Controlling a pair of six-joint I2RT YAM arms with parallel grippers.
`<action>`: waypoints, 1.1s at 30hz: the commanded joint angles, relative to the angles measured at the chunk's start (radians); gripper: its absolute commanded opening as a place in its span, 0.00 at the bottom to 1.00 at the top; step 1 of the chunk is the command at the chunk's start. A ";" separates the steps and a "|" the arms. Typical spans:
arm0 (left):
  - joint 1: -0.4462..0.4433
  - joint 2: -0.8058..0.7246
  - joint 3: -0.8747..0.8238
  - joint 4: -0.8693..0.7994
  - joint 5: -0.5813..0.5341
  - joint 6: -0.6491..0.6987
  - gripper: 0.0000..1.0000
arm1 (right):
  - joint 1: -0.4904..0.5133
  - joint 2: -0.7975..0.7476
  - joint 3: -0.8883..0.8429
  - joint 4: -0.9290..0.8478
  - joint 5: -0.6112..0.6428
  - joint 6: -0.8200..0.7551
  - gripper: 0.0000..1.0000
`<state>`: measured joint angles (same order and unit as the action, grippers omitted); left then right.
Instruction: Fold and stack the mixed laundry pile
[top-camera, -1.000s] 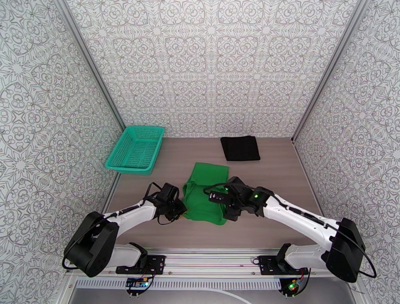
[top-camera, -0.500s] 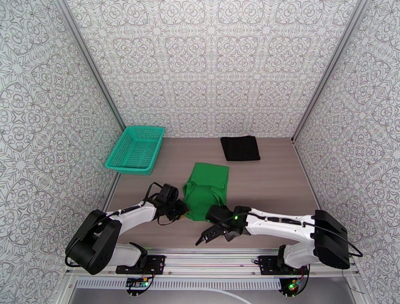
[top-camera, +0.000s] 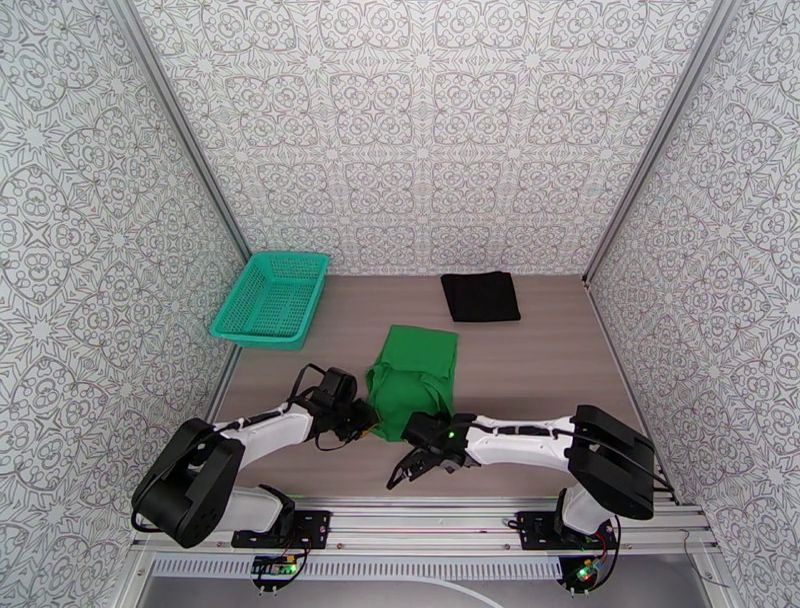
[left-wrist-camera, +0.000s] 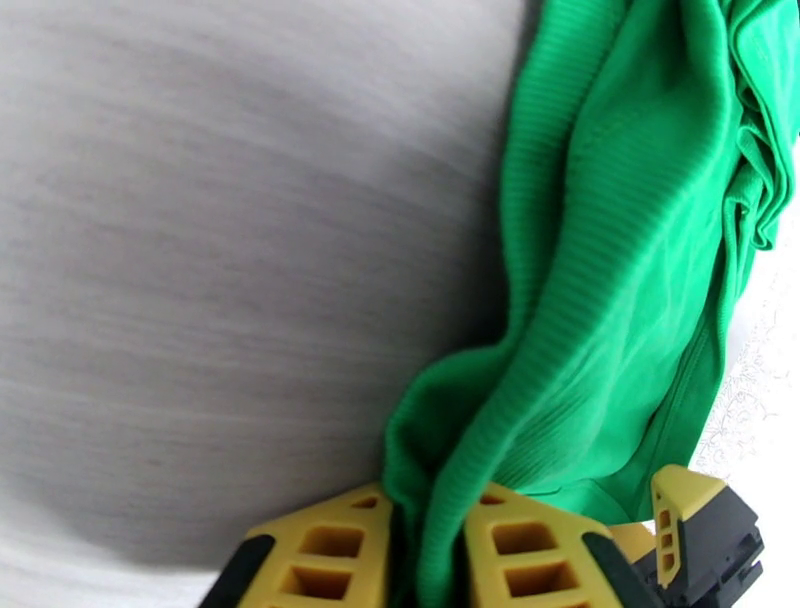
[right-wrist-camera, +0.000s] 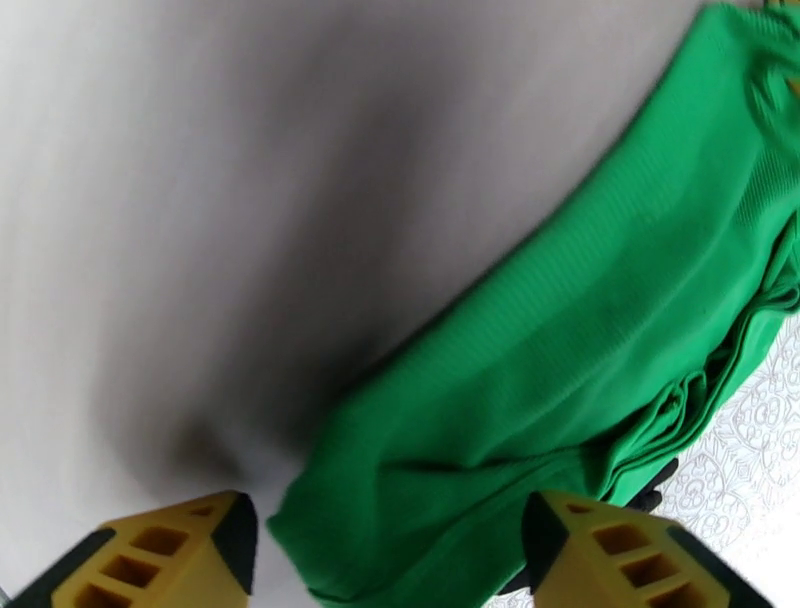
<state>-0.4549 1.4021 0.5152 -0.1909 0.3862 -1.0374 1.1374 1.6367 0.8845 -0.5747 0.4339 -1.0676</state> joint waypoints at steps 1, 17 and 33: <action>-0.001 0.020 -0.027 0.000 0.033 0.025 0.20 | -0.014 0.002 -0.024 0.051 0.037 0.001 0.59; 0.008 -0.041 0.138 -0.167 0.021 0.095 0.00 | -0.064 -0.071 0.016 0.115 0.025 0.258 0.00; 0.165 0.407 0.934 -0.506 0.074 0.331 0.00 | -0.369 0.055 0.318 0.245 0.100 0.513 0.00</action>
<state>-0.3099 1.7172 1.3228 -0.5934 0.4316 -0.7776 0.8089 1.6287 1.1332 -0.3519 0.4915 -0.6266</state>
